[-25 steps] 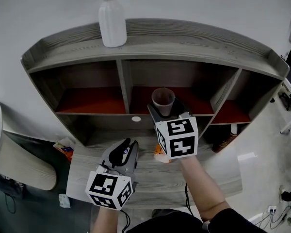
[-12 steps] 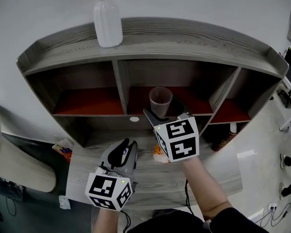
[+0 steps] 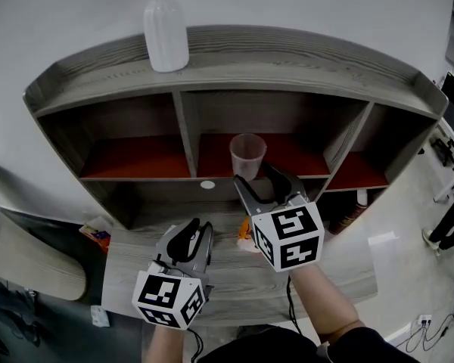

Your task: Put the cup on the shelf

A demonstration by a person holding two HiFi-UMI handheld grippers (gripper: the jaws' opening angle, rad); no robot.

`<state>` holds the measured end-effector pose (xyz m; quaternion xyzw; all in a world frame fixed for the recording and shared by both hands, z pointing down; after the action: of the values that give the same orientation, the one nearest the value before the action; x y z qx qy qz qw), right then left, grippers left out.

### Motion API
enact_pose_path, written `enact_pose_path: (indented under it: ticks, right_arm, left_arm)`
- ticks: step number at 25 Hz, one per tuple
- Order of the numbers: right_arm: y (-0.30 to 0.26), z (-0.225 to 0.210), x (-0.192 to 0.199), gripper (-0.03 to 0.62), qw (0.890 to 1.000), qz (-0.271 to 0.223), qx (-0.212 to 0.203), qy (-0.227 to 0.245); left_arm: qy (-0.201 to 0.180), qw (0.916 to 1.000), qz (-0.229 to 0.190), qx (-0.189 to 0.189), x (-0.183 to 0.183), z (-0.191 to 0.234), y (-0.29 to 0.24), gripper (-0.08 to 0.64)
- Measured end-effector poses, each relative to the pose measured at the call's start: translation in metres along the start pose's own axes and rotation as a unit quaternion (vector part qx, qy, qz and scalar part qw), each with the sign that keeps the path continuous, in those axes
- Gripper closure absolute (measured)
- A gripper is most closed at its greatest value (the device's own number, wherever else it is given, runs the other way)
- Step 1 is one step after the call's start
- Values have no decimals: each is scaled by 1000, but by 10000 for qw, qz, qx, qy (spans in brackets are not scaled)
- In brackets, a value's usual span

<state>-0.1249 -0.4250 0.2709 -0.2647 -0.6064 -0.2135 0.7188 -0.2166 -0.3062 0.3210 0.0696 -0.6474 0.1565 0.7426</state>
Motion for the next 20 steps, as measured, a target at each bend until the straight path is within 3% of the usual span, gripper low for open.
enact_pose_path:
  ticks: [2,13,20]
  right_arm:
    - [-5,1,0,410,10000,1,26,-1]
    - [-19,18,-3,411,9996,26,-243,119]
    - [4,22,8,402,9993,-51,-343,-130]
  left_arm:
    - [-1,10000,15,2,1,-1,0,489]
    - [28,10000,48,-33,4,1,4,489]
    - [120,9999,-18,-47,6,2,11,489]
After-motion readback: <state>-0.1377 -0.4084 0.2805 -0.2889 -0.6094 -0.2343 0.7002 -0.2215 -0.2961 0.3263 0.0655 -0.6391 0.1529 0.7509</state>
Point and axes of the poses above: the fingertips, and each gripper's own axes: y backward along the fingers, z to its left, x out of its underside, the point moved 4 cm from there along y, backward along the fingers, and after that the axes turned 7 degrees about x, right-handed, at the moved point
